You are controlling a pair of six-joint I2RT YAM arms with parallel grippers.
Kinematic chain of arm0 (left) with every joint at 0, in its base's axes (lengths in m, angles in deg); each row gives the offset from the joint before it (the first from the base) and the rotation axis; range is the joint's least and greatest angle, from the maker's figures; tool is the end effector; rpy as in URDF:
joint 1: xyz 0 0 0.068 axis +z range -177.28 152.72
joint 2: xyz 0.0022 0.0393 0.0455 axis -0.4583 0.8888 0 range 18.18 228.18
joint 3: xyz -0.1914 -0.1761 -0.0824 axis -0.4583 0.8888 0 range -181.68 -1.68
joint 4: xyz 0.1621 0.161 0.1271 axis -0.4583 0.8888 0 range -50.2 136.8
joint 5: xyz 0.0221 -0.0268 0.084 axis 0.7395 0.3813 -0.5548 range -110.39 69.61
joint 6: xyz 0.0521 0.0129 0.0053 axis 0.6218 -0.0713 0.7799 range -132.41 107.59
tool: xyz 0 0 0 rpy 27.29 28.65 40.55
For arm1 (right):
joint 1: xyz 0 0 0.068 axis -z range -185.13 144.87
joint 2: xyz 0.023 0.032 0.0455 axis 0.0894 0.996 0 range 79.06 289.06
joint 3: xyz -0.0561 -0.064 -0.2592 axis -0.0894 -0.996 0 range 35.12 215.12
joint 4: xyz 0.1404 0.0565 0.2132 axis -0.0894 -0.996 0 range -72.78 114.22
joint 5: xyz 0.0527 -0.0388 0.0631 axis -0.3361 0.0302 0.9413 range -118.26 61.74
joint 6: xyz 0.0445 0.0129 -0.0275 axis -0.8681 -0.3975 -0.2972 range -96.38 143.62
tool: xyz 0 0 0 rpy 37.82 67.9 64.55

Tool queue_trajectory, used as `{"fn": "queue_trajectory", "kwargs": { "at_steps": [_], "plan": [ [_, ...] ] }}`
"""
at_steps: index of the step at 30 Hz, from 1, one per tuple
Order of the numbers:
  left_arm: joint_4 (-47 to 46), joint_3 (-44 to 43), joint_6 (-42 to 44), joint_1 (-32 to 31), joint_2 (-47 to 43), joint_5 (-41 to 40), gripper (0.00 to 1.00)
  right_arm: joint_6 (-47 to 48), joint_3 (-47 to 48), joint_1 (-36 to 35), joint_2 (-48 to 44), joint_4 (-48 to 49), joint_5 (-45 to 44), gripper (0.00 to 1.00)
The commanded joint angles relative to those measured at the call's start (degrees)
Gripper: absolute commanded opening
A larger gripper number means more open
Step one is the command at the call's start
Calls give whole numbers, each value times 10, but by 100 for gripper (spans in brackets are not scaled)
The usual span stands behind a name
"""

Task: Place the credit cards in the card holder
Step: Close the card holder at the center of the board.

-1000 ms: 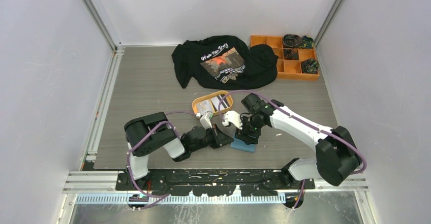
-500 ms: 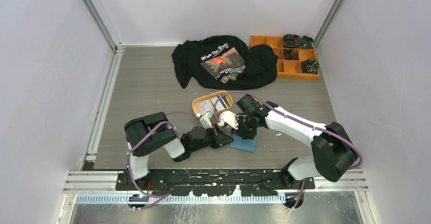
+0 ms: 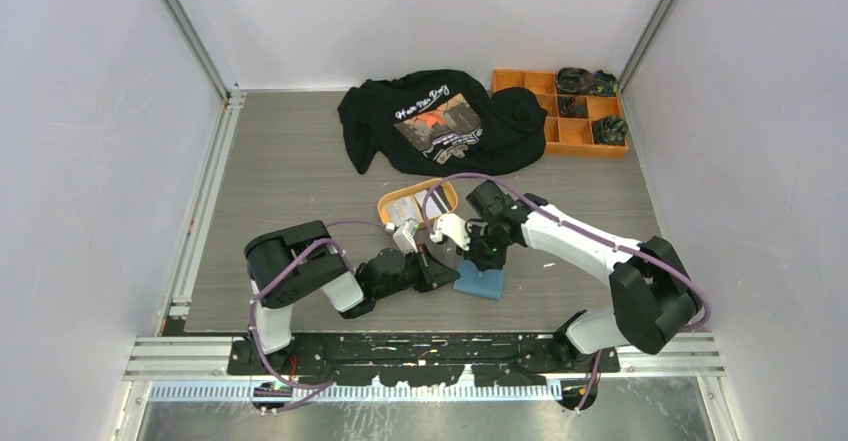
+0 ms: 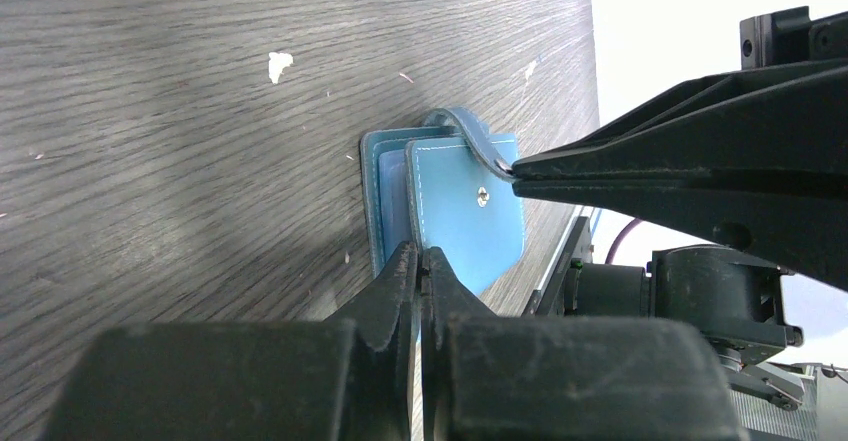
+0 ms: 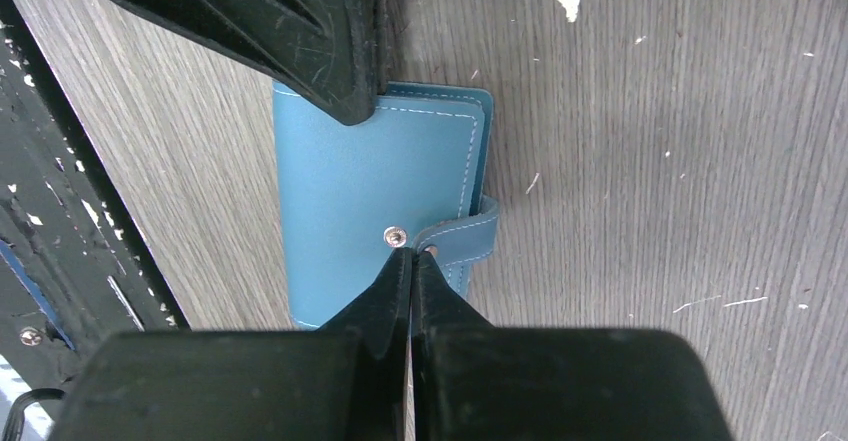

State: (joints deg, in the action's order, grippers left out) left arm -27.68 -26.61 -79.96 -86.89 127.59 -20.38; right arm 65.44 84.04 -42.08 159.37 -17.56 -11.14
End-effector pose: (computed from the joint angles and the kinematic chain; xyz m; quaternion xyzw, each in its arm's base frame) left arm 0.1496 -0.2551 0.0924 -0.0556 0.8019 -0.5328 0.2647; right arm 0.1914 0.1571 0.1940 -0.6376 0.7422 0.1409 0.1509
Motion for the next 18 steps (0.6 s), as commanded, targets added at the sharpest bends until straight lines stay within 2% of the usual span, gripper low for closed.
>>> {"fn": "queue_trajectory", "kwargs": {
  "at_steps": [1,18],
  "plan": [
    [-38,2,0,-2,2,-15,0,-15,26,10,8,-17,26,1],
    [-37,3,-1,-2,1,-20,0,-26,28,1,10,-14,34,1]
  ]
}}
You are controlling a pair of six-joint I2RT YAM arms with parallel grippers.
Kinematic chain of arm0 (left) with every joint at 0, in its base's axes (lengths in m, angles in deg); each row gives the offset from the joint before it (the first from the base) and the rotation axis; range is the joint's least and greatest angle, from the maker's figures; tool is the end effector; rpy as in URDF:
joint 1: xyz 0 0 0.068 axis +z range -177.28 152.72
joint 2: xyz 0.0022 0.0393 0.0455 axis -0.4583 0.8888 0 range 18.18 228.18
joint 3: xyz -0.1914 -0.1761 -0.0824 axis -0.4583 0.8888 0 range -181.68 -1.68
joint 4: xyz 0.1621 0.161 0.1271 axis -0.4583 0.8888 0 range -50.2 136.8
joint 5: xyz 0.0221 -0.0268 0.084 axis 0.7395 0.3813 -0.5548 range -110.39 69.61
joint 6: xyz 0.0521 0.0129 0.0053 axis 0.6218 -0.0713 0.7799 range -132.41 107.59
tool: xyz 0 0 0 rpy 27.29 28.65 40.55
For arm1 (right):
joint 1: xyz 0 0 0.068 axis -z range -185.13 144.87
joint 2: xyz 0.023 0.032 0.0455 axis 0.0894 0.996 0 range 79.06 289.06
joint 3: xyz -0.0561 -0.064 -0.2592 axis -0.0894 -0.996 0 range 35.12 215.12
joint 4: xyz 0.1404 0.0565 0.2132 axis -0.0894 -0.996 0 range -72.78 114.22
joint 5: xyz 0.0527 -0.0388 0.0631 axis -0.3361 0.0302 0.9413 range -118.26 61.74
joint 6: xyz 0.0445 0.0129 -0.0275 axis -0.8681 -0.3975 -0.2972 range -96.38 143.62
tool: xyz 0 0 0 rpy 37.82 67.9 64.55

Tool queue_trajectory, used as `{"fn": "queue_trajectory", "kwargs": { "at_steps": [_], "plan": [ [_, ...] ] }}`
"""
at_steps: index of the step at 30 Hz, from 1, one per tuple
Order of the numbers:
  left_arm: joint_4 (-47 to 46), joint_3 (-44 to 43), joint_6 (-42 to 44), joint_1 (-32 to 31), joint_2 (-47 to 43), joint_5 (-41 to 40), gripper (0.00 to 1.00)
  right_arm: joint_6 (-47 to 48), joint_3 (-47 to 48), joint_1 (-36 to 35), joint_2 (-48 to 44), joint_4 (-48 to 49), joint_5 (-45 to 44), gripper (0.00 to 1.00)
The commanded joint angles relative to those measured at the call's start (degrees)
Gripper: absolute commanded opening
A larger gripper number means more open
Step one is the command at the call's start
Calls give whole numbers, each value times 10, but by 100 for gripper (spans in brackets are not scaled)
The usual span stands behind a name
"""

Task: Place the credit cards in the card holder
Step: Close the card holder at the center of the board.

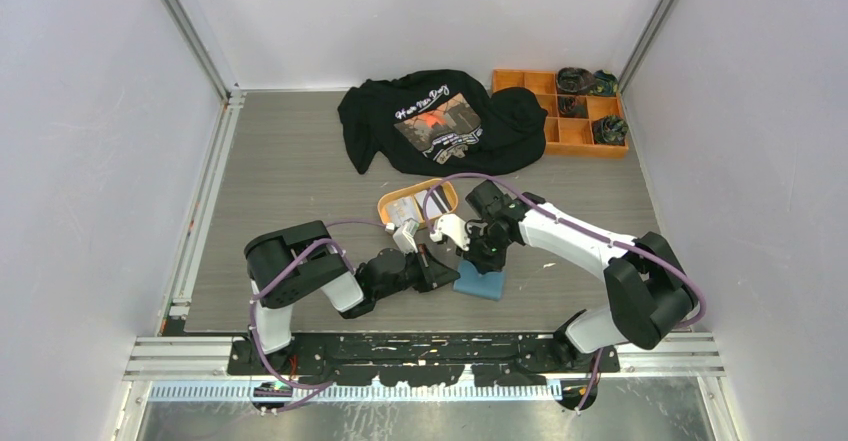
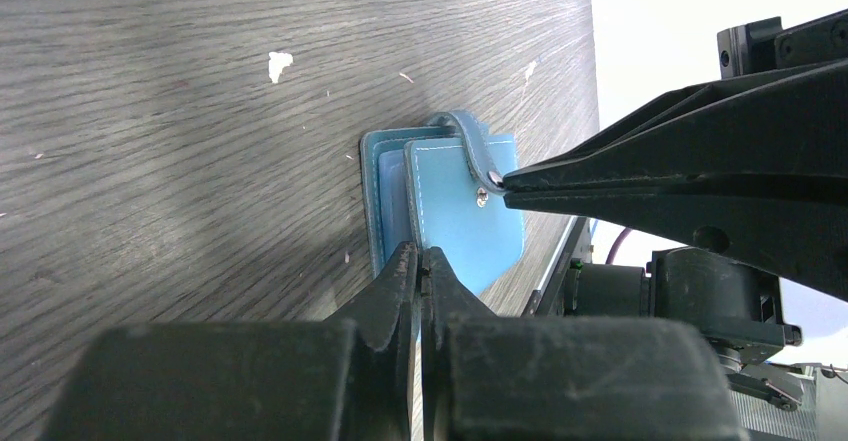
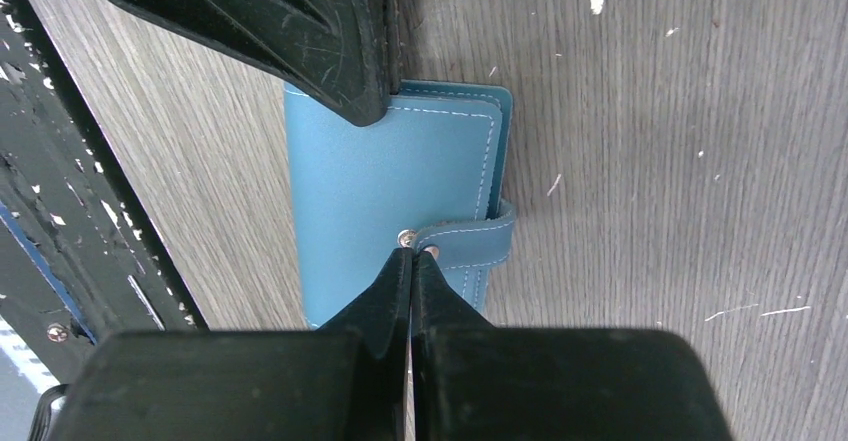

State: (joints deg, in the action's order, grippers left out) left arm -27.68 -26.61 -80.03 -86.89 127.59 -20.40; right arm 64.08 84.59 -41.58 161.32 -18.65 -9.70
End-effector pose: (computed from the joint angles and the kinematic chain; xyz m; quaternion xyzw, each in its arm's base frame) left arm 0.1496 -0.2551 0.0924 -0.0562 0.8018 -0.5329 0.2645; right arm 0.1941 0.1575 0.1885 -0.6248 0.7542 0.1556 0.1288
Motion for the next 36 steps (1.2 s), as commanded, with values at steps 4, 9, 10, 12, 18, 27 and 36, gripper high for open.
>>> {"fn": "queue_trajectory", "kwargs": {
  "at_steps": [4,9,10,12,18,27,36],
  "plan": [
    [-36,2,0,-3,2,-19,0,-10,19,-5,-11,-5,28,1],
    [-35,1,0,-3,0,-19,0,-5,20,-6,-7,-12,29,1],
    [-35,1,0,-3,0,-19,0,-3,20,-6,-6,-14,28,1],
    [-35,1,0,-3,1,-18,0,-1,20,-7,-3,-17,28,1],
    [-35,2,1,-3,0,-19,0,4,21,-10,7,-23,21,1],
    [-35,1,1,-3,0,-19,0,-12,18,-24,14,-4,7,1],
    [-36,1,1,-4,-2,-19,0,-9,16,-27,18,-11,6,1]
  ]
}}
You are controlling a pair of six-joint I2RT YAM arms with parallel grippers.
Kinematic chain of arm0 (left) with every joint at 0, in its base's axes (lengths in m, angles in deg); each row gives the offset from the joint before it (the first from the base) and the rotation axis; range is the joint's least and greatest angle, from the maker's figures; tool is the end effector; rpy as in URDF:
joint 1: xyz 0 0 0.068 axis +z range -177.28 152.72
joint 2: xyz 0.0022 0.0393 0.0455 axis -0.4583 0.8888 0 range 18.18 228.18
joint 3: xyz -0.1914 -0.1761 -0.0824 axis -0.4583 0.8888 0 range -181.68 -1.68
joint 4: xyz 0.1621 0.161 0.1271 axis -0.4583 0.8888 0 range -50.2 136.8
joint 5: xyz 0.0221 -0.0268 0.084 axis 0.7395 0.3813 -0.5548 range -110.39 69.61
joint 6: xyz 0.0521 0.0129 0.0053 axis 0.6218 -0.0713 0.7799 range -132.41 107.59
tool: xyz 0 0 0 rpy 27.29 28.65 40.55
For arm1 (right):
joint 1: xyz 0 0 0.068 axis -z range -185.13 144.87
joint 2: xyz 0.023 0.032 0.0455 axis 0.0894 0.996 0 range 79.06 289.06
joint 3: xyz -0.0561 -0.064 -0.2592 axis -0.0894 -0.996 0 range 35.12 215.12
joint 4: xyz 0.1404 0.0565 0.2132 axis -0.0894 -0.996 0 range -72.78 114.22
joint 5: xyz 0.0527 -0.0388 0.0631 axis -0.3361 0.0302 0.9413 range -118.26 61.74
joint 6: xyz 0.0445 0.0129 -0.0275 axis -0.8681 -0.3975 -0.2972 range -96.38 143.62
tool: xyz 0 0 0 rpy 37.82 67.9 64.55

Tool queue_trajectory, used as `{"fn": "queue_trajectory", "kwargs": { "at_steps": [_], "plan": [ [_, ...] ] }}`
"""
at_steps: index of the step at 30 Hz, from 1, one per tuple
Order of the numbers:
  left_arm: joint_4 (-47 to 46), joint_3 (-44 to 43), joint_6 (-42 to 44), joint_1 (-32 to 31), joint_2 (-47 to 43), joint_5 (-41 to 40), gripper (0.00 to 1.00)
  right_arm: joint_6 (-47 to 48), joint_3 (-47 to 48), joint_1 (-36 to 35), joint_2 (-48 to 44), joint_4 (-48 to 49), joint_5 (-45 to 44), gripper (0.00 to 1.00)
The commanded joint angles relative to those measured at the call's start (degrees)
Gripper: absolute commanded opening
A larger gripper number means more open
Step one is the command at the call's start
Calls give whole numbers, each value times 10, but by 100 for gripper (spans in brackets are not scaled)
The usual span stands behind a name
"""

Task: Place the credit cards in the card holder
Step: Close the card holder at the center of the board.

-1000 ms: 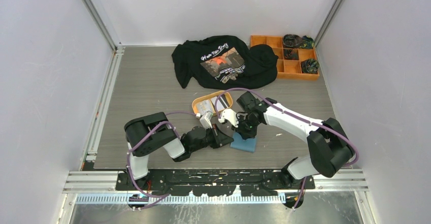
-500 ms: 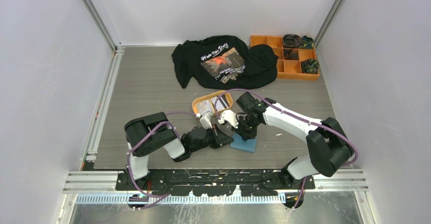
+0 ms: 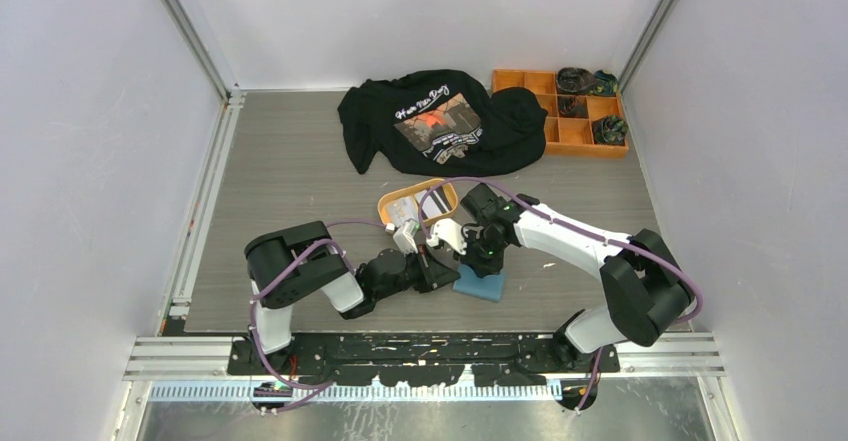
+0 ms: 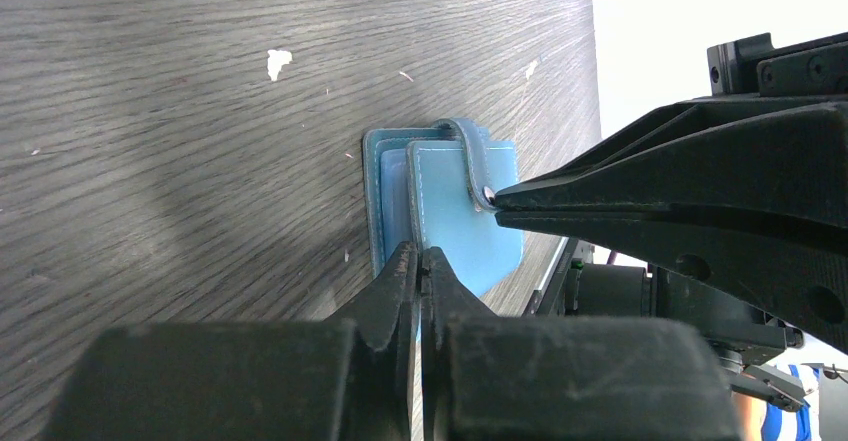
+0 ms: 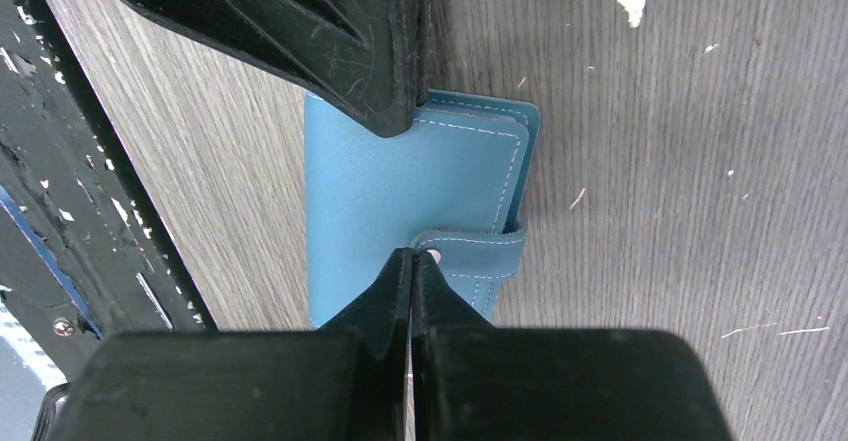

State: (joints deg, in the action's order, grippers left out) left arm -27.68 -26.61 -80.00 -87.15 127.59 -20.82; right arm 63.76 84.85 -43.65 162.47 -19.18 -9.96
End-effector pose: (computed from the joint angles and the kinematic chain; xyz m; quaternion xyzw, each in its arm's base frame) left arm 0.1487 -0.2557 0.0924 -0.0563 0.8018 -0.5321 0.2660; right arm 0.1895 0.1652 0.1848 -0.6356 0.7474 0.1564 0.1134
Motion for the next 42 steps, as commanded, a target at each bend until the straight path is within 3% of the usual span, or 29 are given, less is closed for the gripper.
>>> {"fn": "queue_trajectory", "kwargs": {
  "at_steps": [1,42],
  "plan": [
    [-36,2,2,-2,-2,-16,0,-4,12,-6,6,-9,10,1],
    [-85,14,9,-4,12,-15,0,22,-15,-11,35,-30,4,1]
  ]
}}
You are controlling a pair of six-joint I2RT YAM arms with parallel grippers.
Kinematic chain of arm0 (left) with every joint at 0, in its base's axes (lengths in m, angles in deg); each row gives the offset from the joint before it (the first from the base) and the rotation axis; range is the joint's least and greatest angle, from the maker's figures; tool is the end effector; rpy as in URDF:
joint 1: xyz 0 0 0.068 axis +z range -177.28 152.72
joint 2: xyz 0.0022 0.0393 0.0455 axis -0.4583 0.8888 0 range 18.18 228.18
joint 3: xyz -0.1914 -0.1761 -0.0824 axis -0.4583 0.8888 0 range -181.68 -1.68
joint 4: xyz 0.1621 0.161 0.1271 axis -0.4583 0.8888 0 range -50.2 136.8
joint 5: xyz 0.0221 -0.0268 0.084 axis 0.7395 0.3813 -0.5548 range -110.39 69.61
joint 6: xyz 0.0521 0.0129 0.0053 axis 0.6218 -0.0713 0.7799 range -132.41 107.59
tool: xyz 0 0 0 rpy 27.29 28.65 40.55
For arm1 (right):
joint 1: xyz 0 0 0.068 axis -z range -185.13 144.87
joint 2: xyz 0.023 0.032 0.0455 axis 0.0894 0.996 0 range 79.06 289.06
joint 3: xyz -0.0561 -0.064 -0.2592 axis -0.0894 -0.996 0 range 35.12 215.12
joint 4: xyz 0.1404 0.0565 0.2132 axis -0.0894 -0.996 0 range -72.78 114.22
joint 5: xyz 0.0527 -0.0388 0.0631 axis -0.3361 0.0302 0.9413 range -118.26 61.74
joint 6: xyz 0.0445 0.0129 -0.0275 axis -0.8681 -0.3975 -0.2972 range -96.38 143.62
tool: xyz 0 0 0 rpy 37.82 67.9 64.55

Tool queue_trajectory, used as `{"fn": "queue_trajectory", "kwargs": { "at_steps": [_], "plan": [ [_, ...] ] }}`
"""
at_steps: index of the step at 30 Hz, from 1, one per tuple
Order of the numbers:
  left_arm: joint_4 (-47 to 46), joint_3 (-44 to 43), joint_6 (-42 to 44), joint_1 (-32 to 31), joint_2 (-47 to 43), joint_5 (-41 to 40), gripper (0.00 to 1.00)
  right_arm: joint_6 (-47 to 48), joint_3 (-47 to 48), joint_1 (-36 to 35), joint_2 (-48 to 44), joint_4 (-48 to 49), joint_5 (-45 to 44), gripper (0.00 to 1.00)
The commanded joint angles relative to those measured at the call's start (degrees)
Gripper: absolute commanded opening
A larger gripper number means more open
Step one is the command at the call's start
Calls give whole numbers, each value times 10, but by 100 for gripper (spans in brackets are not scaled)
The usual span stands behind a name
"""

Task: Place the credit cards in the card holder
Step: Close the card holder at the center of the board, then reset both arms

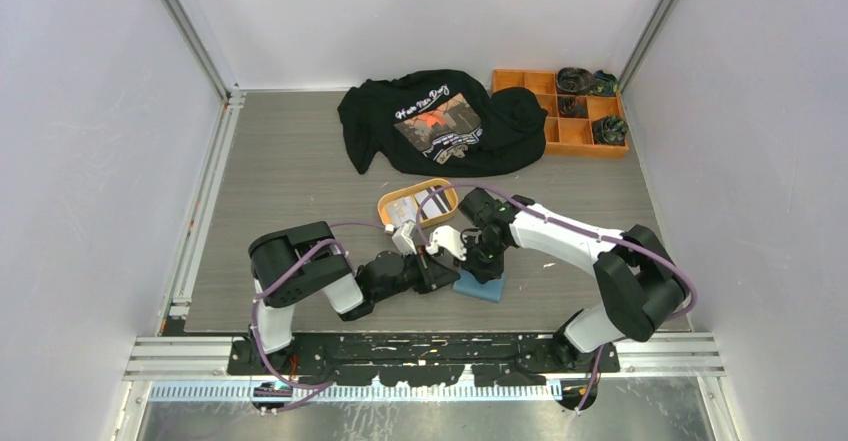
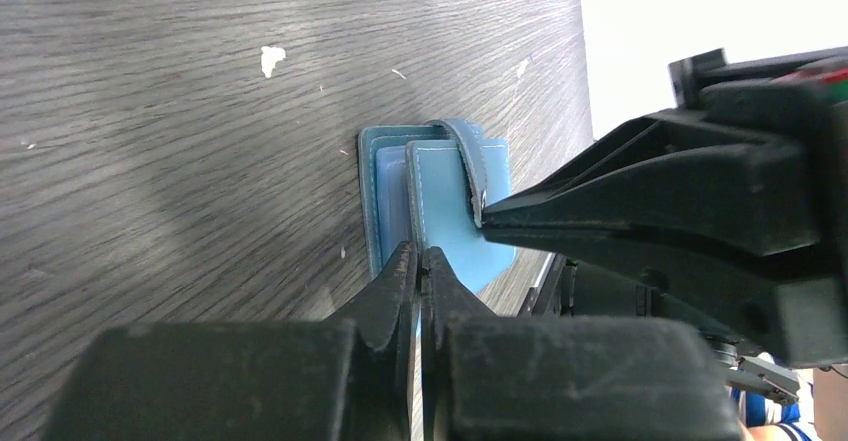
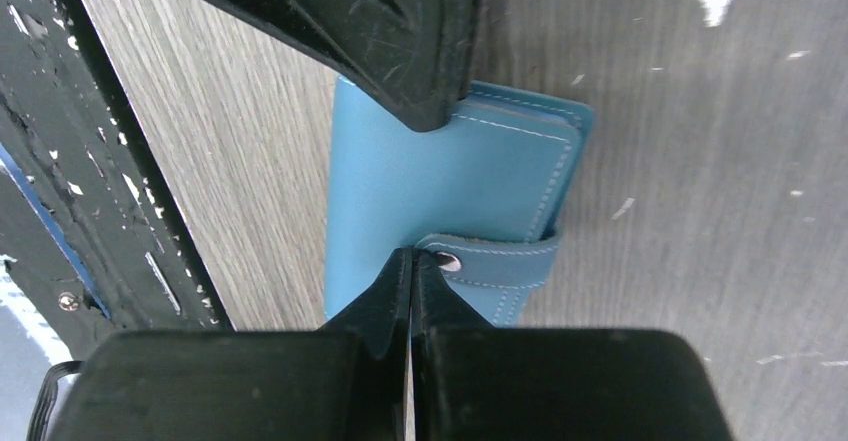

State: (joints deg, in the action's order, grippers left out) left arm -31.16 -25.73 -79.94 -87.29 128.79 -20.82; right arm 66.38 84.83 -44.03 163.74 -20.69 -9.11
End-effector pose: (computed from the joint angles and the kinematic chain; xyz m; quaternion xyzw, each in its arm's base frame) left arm 0.1467 -0.2537 0.0902 -0.0545 0.7946 -0.5411 0.2700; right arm 0.1870 0.1659 0.1792 -0.6533 0.7336 0.1626 0.0926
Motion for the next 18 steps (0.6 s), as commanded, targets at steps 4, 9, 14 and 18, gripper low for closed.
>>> {"fn": "queue_trajectory", "kwargs": {
  "at_steps": [4,9,14,18],
  "plan": [
    [-54,7,10,-3,0,-17,0,-11,-13,-9,31,-8,-14,1],
    [-68,20,12,-4,-1,-23,0,-33,-3,-2,19,-3,-6,7],
    [-63,40,29,-4,-28,-33,0,-34,21,40,-40,-28,75,54],
    [-30,60,51,-5,-78,-45,7,-16,38,85,-112,-53,108,67]
  ]
}}
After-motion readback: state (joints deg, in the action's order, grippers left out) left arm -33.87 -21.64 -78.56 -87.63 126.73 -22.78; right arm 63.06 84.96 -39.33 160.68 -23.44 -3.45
